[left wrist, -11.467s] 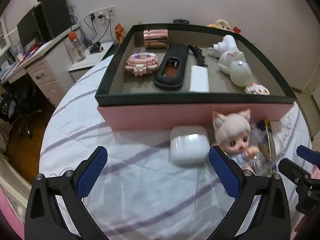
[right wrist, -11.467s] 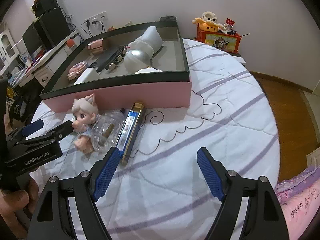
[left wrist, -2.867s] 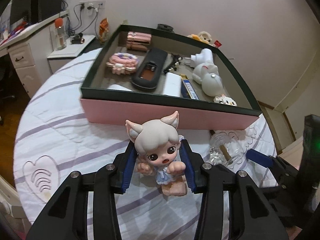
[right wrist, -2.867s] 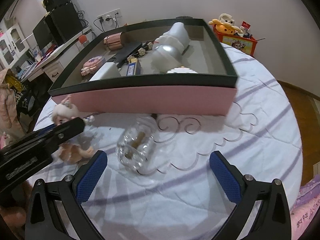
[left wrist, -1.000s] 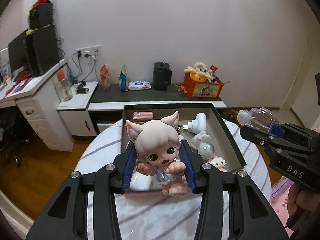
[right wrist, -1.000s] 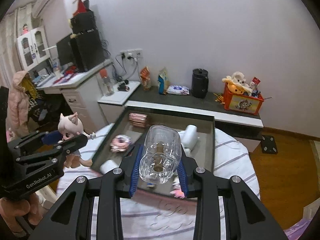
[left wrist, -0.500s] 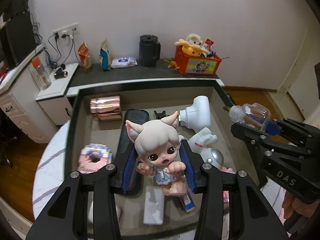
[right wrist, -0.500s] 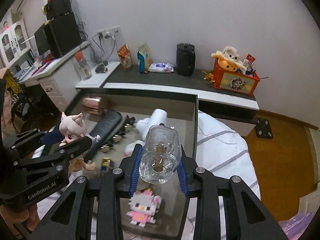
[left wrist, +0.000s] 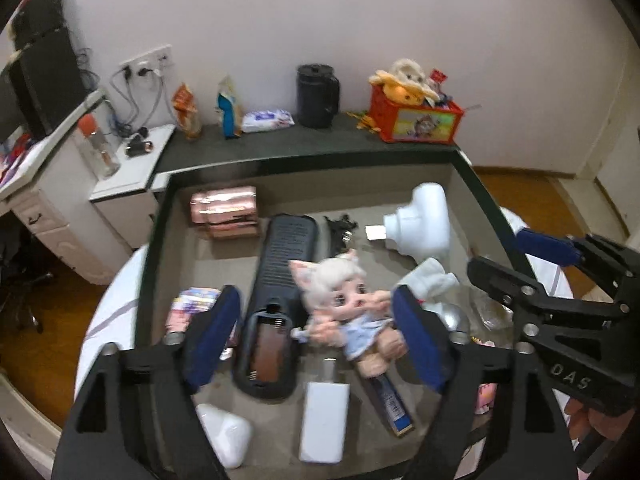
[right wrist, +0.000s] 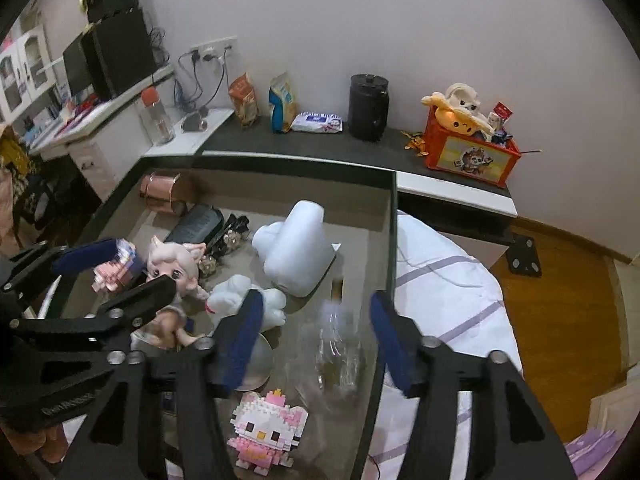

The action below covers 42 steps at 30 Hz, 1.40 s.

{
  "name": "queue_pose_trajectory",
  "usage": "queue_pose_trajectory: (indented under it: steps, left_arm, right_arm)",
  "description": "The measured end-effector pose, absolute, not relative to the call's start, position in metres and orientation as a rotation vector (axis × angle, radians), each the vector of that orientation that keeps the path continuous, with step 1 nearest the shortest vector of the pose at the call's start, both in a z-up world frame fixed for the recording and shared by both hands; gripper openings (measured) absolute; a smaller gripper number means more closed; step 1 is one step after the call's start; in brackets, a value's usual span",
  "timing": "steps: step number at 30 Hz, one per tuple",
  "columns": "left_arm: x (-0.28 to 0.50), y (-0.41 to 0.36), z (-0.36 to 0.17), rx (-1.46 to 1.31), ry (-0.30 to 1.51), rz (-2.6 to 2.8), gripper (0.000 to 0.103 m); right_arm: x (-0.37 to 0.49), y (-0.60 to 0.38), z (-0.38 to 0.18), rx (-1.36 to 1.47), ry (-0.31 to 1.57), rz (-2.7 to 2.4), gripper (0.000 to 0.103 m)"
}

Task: Organize rigid objects

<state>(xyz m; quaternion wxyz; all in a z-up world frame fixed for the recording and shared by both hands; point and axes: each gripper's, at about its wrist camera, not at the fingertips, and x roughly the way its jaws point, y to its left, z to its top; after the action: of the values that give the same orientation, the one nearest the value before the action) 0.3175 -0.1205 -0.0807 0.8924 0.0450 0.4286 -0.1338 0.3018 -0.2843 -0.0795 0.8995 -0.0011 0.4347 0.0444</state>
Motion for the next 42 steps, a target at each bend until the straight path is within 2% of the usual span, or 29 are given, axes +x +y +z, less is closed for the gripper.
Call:
queue_pose_trajectory:
  steps: [1,3,8,11,15,24,27,42]
  left_arm:
    - [0.315,-0.117,-0.078,0.083,0.882,-0.274,0.089]
    - [0.308,-0.109,-0.069,0.066,0.867,-0.264,0.096]
    - [0.28,-0.099,-0.048,0.08,0.821,-0.224,0.102]
    - [0.264,-0.093,-0.039,0.101,0.796,-0.188,0.103]
    - [0.238,-0.079,-0.028,0.1,0.791,-0.151,0.103]
    - [0.155,-0.056,-0.008,0.089,0.745,-0.162,0.103]
    - [0.128,-0.051,0.0,0.091,0.729,-0.16,0.103]
    - [0.01,-0.013,0.032,0.067,0.639,-0.102,0.103]
  right_arm:
    - [0.3,-0.285,-0.077,0.004,0.893,0.084,0.073]
    - [0.294,-0.288,-0.071,0.022,0.879,0.081,0.082]
    - [0.279,-0.288,-0.064,0.128,0.893,0.136,0.084]
    - [0.264,-0.287,-0.059,0.19,0.89,0.151,0.085]
    - [0.238,-0.279,-0.044,0.207,0.868,0.127,0.092]
    - [0.163,-0.268,-0.005,0.188,0.795,0.08,0.093]
    - [0.135,-0.263,0.007,0.176,0.765,0.091,0.103]
    - [-0.003,-0.247,0.06,0.117,0.592,0.096,0.103]
